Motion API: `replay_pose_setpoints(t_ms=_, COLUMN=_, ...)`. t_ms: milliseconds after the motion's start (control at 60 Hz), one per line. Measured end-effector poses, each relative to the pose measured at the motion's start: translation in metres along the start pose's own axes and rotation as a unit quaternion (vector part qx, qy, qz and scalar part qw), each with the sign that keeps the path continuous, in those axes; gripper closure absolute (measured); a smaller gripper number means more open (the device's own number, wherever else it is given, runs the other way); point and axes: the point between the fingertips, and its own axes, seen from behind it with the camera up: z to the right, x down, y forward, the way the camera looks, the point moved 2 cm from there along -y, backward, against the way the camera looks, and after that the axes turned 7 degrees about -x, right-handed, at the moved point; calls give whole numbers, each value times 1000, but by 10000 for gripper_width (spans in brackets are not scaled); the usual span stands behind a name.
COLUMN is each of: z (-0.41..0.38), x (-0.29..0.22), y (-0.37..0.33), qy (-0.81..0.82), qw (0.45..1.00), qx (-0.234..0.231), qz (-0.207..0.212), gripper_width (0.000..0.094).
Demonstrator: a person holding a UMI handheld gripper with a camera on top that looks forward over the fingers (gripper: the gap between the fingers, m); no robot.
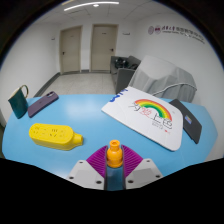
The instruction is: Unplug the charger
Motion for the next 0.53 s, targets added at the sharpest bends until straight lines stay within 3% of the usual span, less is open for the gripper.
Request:
replay_pose_setpoints(t_ms=100, z=0, x=-2, y=4, qy=-3, qw=1000, qx=-18, qz=3, gripper_width=697)
replay_pose_setpoints(t_ms=150, z=1, x=-3, y=2, qy=5, qw=1000, qx=-27, qz=4, gripper_width=631)
replay_pose_setpoints(t_ms=183, z=1, x=-5, y=-1, qy=9, qw=999, qx=-36, qz=9, gripper_width=534)
replay_pose_setpoints(t_ms=200, z=0, x=-6, y=-3, qy=10, qw=999, qx=-41, qz=11, gripper_width=438)
replay_pose_setpoints(t_ms=333, z=-1, x=-7, y=-30, qy=23, qw=996, qx=-89, qz=22, gripper_width=126)
replay_pose_setpoints(t_ms=400, z=4, x=-6, y=-49, qy=26, qw=994, qx=-101, qz=29, gripper_width=87)
replay_pose_setpoints(t_ms=533, z=26, x=-2, y=-90, qy=22, qw=993, qx=-107, qz=42, gripper_width=93)
